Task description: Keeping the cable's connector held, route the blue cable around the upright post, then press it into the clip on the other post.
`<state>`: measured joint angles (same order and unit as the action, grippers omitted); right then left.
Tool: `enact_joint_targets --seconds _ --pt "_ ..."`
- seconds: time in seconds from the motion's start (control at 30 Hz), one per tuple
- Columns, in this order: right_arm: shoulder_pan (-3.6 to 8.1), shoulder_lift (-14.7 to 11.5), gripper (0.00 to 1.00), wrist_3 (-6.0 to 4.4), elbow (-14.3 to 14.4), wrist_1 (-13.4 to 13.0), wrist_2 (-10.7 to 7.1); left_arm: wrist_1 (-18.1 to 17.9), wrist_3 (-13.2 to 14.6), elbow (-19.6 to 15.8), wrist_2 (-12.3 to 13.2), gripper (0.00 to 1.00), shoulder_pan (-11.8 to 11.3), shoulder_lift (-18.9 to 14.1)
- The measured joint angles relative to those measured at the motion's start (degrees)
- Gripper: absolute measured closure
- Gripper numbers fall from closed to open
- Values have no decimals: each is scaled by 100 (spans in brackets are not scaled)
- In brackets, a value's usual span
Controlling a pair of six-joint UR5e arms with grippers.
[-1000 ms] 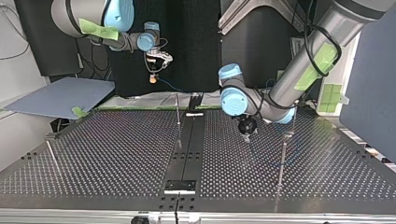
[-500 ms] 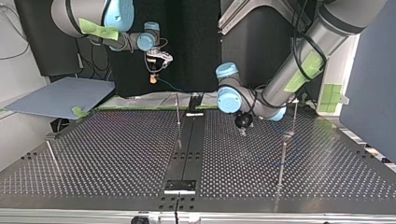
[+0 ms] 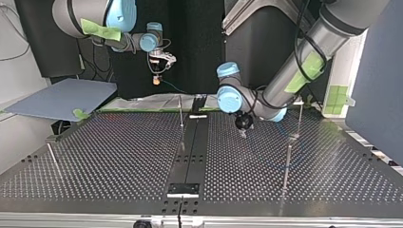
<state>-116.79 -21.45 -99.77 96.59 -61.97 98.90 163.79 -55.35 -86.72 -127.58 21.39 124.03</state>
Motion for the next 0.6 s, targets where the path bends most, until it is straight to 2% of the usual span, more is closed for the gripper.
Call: enact_joint_targets --seconds 0.6 --pt "-6 1 100 0 1 0 -4 -146 -110 1 26 0 221 737"
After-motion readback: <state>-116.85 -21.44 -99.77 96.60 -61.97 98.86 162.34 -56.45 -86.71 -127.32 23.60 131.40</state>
